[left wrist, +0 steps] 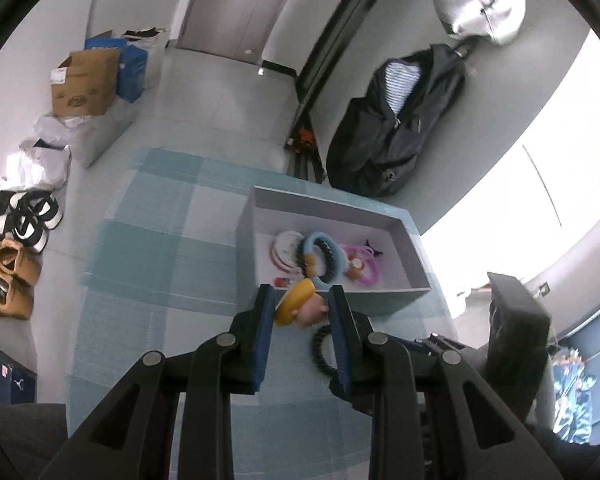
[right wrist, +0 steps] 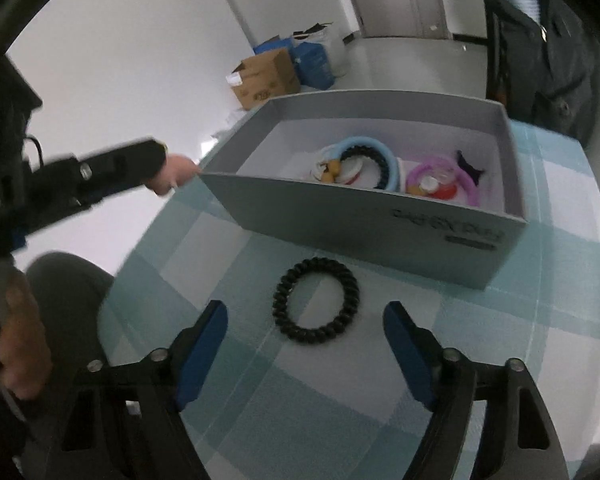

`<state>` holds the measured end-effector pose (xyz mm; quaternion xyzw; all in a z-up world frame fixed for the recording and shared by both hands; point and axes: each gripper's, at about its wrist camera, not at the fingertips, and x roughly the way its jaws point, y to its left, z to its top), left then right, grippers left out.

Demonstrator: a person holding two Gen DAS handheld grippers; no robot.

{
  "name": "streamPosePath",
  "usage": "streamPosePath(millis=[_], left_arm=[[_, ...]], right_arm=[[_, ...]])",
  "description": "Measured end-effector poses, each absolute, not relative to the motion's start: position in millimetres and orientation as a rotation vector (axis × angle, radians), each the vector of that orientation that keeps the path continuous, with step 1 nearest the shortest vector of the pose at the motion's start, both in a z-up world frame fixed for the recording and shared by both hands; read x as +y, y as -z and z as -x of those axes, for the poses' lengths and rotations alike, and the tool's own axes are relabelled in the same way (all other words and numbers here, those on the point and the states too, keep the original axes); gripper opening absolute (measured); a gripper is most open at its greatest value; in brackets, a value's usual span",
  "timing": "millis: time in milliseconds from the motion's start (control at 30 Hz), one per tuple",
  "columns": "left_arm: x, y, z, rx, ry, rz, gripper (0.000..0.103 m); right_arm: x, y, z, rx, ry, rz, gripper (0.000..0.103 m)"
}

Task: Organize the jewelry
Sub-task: 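Grasp the black coiled hair tie with the right tool while the left tool holds the clip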

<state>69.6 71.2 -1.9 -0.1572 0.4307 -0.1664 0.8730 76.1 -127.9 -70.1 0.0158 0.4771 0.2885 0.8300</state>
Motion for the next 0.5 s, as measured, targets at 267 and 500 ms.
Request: streamPosePath(millis=[267, 500], left_arm=[[84.4, 0.7, -69.6, 0.893, 0.335, 0.357, 0.022], [82.9, 3.4, -70.8, 0.898, 0.325, 0.314, 0.022]], right_arm=[[-101.3, 75.7, -75.6, 0.958, -0.559, 0.161, 0.059], [-92.3, 76.5, -72.2, 0.937, -0.576, 0.216, 0.042]])
